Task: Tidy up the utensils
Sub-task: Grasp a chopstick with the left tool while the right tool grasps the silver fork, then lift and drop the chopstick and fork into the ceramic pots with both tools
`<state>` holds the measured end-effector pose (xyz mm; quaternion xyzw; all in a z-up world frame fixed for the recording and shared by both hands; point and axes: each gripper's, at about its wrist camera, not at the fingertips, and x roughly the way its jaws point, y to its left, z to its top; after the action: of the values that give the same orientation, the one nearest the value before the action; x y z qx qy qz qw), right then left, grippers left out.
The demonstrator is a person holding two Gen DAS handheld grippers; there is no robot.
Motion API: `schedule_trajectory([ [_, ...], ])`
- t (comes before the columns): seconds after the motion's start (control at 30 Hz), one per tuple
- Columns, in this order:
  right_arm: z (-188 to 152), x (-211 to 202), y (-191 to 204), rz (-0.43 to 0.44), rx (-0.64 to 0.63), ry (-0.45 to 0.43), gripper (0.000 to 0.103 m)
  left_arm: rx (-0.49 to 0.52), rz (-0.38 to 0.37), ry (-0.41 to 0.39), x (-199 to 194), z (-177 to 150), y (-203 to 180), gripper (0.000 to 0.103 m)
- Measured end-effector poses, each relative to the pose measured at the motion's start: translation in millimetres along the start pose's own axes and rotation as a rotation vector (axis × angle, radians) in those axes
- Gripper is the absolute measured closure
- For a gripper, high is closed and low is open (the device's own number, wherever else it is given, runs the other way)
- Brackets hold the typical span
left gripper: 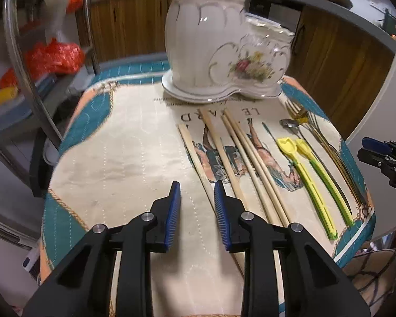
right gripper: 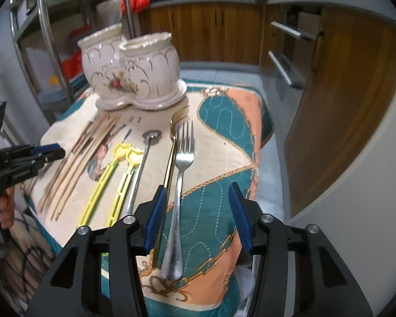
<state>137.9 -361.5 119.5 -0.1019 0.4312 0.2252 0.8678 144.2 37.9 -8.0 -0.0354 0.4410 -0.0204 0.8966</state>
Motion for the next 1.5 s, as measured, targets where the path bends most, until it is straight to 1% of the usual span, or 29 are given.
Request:
schedule_trajectory([
  [0.2, 12.2, 29.1, 3.8, 0.069, -0.024, 0.138, 0.074, 0.050, 0.004, 0.060, 10.2, 6.7, -7.6, 0.079],
  [0.27, 13.7, 39.1, 7.6, 0.053, -0.042, 0.174, 0.079, 0.061, 0.021, 0.070, 12.6, 9.2, -8.0, 0.084],
  [0.33, 14.8, 42.8, 9.6, 0.040, -0.054, 0.192, 0.080, 0.060, 0.019, 0.083, 13.6, 11.7, -6.0, 0.087],
  [0.37, 16.0, 43.8, 10.4, 0.033, -0.061, 0.202, 0.082, 0.054, 0.017, 0.092, 14.3, 13.7, -3.8, 0.091],
  [0.47, 22.3, 47.6, 13.4, 0.023, -0.091, 0.251, 0.083, 0.052, 0.011, 0.122, 17.5, 21.2, 4.1, 0.094],
  [0.5, 25.9, 48.9, 13.8, 0.024, -0.099, 0.273, 0.083, 0.061, 0.007, 0.144, 19.3, 25.0, 4.7, 0.094],
  [0.57, 34.7, 53.9, 16.7, 0.026, -0.118, 0.352, 0.083, 0.093, 0.012, 0.194, 23.3, 32.7, 2.6, 0.094],
  [0.7, 45.6, 65.1, 24.7, 0.007, -0.164, 0.486, 0.083, 0.186, 0.022, 0.327, 33.2, 48.9, -2.9, 0.094],
  [0.77, 50.2, 69.9, 26.5, 0.001, -0.170, 0.532, 0.083, 0.211, 0.023, 0.373, 36.2, 52.5, -3.1, 0.094],
  [0.8, 51.5, 71.8, 27.4, -0.001, -0.170, 0.545, 0.083, 0.228, 0.026, 0.399, 38.1, 54.9, -3.7, 0.094],
  [0.87, 54.6, 74.5, 27.7, -0.003, -0.170, 0.567, 0.085, 0.232, 0.025, 0.424, 40.0, 57.2, -2.5, 0.094],
  [0.93, 55.9, 75.2, 27.3, 0.006, -0.164, 0.571, 0.094, 0.218, 0.017, 0.440, 41.3, 58.7, 0.1, 0.094],
  [0.97, 59.4, 75.6, 26.3, 0.008, -0.156, 0.567, 0.096, 0.213, 0.011, 0.442, 40.9, 58.7, 2.3, 0.094],
  [1.03, 58.8, 74.7, 25.1, 0.012, -0.140, 0.550, 0.096, 0.193, -0.003, 0.435, 41.2, 60.5, 7.5, 0.096],
  [1.07, 58.7, 73.1, 22.3, 0.020, -0.126, 0.537, 0.097, 0.179, -0.013, 0.421, 39.4, 59.3, 11.6, 0.097],
  [1.17, 59.9, 68.9, 11.1, 0.041, -0.078, 0.495, 0.097, 0.120, -0.048, 0.371, 32.8, 54.0, 21.7, 0.097],
  [1.23, 62.4, 62.0, -1.0, 0.070, -0.034, 0.449, 0.097, 0.066, -0.092, 0.308, 22.5, 48.3, 33.5, 0.097],
  [1.3, 65.0, 55.2, -9.2, 0.105, 0.002, 0.403, 0.097, 0.036, -0.125, 0.254, 11.2, 41.5, 41.1, 0.097],
  [1.37, 69.7, 48.4, -20.3, 0.133, 0.046, 0.343, 0.097, 0.018, -0.132, 0.190, -1.0, 36.4, 46.6, 0.097],
  [1.4, 71.7, 44.5, -23.6, 0.152, 0.056, 0.309, 0.097, 0.017, -0.139, 0.138, -10.9, 33.8, 48.9, 0.097],
  [1.47, 72.2, 31.7, -24.6, 0.183, 0.081, 0.245, 0.097, -0.003, -0.148, 0.064, -26.6, 32.1, 53.2, 0.097],
  [1.5, 74.8, 25.1, -25.9, 0.193, 0.089, 0.200, 0.097, -0.015, -0.167, 0.007, -36.6, 32.3, 56.4, 0.097],
])
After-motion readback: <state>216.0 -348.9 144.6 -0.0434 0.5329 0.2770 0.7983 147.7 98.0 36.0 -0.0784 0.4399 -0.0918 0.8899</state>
